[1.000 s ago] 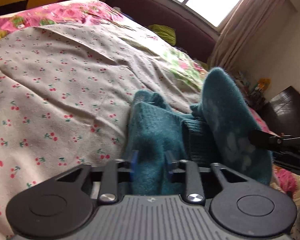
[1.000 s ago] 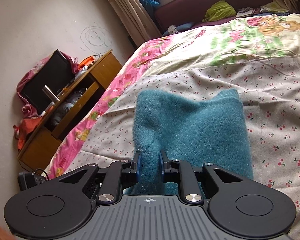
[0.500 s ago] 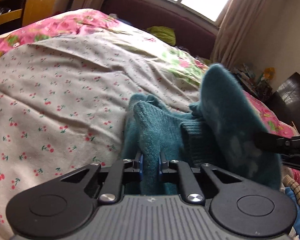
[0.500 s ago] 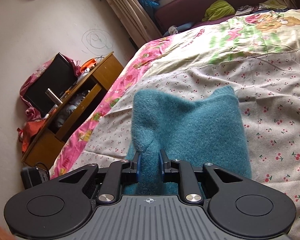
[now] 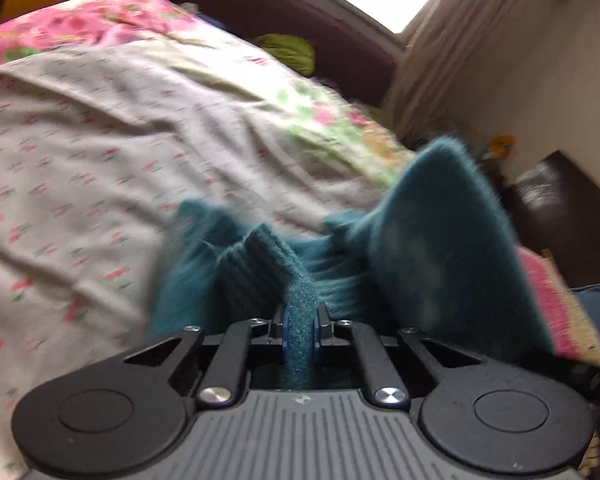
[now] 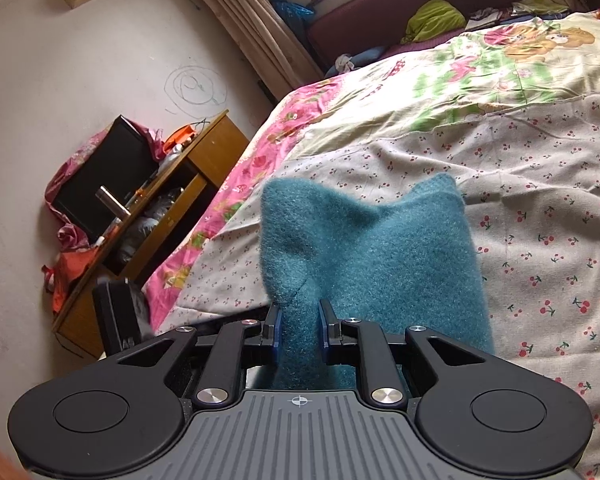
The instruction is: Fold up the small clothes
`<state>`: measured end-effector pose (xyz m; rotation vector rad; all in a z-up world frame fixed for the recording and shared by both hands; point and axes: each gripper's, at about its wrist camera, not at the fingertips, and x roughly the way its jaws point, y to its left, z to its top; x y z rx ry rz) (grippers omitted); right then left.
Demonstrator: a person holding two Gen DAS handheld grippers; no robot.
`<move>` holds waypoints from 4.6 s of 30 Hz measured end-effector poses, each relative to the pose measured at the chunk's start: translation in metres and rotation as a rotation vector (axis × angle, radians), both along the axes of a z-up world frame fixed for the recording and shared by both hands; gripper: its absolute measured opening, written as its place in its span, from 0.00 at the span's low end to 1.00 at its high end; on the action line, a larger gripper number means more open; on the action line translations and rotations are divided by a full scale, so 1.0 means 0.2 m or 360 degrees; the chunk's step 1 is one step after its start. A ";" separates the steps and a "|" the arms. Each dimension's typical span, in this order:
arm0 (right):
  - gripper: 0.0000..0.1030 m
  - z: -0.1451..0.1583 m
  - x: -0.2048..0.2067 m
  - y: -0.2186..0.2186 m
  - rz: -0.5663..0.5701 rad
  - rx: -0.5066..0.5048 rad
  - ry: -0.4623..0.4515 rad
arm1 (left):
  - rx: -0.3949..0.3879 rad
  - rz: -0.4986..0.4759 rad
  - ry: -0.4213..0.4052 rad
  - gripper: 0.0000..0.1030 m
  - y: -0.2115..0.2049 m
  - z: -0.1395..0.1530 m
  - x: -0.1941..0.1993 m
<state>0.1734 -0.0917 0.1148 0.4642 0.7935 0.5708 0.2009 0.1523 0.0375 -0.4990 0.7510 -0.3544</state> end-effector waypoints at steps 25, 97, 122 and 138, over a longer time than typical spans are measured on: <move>0.17 -0.38 0.23 0.53 0.0110 -0.0077 0.0235 | -0.0105 0.0334 -0.0313 0.23 0.47 -0.01 -0.41; 0.23 -0.40 -0.15 0.09 -0.0082 -0.0193 0.0180 | 0.0544 0.0481 0.0172 0.33 0.25 -0.11 -0.48; 0.25 -0.22 0.00 0.00 -0.0101 -0.0195 0.0046 | 0.0592 0.0253 -0.0076 0.27 0.01 0.08 -0.27; 0.25 -0.32 0.34 0.19 -0.0138 -0.0392 0.0050 | 0.0728 0.0175 0.0058 0.28 -0.13 0.01 0.00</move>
